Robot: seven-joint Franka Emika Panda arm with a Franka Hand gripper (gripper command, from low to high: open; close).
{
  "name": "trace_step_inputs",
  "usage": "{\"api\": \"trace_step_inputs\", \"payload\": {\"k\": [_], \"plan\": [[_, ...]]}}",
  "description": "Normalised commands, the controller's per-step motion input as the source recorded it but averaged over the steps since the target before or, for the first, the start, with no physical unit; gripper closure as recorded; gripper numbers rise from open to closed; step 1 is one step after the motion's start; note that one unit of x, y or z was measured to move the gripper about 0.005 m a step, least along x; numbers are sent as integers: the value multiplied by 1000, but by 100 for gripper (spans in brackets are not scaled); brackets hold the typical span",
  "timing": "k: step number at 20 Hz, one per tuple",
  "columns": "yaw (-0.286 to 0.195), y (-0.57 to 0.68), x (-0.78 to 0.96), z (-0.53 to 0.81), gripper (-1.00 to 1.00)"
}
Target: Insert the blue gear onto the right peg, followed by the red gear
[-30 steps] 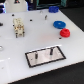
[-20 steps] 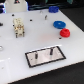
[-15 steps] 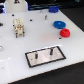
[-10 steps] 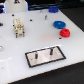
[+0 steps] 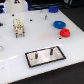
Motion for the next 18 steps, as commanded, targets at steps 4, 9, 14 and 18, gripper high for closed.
{"api": "trace_step_inputs", "payload": {"k": [4, 9, 14, 18], "plan": [[0, -94, -397, -565, -100], [0, -286, -328, -549, -100], [0, -306, -281, -561, -100], [0, -281, -257, -501, -100]]}}
